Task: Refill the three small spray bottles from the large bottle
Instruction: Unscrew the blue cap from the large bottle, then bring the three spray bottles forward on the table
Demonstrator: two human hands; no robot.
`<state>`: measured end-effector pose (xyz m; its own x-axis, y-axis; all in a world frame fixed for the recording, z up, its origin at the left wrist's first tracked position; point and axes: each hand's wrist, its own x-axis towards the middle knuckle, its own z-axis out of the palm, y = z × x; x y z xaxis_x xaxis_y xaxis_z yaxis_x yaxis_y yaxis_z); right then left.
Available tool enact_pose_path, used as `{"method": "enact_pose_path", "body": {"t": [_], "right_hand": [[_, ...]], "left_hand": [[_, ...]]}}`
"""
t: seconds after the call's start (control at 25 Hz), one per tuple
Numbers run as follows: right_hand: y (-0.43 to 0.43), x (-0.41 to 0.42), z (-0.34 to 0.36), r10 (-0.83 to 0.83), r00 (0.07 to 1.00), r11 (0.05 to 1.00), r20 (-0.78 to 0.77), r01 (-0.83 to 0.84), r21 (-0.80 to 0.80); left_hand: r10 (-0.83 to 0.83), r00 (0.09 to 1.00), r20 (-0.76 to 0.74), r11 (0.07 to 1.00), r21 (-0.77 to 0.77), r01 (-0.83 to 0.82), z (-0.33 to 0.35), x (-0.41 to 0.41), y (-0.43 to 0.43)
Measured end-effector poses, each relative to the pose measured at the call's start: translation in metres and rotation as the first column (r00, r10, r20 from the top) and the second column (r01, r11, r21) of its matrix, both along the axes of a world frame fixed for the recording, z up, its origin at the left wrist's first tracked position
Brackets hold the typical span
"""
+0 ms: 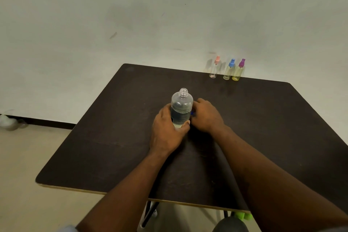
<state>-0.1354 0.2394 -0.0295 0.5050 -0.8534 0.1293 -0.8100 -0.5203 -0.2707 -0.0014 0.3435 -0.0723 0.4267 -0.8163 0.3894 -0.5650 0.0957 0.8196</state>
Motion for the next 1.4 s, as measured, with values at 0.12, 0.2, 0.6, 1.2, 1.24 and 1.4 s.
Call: {"method": "enact_pose_path", "body": {"t": [0.12, 0.2, 0.6, 1.2, 1.24, 1.4], "right_hand": [[-0.003, -0.007, -0.005, 0.013, 0.995, 0.998, 0.097, -0.018, 0.058], [0.001, -0.023, -0.011, -0.031, 0.978, 0.995, 0.205, 0.011, 0.098], [-0.019, -0.125, -0.027, -0.275, 0.876, 0.960, 0.396, 0.270, 0.070], [-0.247, -0.139, -0.025, -0.306, 0.582, 0.945, 0.754, 0.281, 0.167], [-0.261, -0.133, -0.026, -0.293, 0.597, 0.949, 0.747, 0.280, 0.148], [-0.303, -0.120, -0.025, -0.348, 0.622, 0.915, 0.701, 0.389, 0.109]], "left_hand": [[0.062, 0.997, 0.038, 0.998, -0.026, -0.061, 0.007, -0.001, 0.007], [0.218, 0.973, 0.079, 0.970, -0.125, -0.208, 0.012, -0.005, 0.023], [-0.306, 0.923, 0.236, 0.951, 0.115, 0.286, 0.009, -0.101, -0.017], [0.236, 0.971, -0.048, 0.965, 0.134, -0.228, 0.016, -0.132, -0.326], [0.227, 0.973, -0.042, 0.966, 0.132, -0.220, 0.015, -0.130, -0.341], [0.223, 0.975, -0.015, 0.965, 0.145, -0.219, 0.015, -0.126, -0.382]]}}
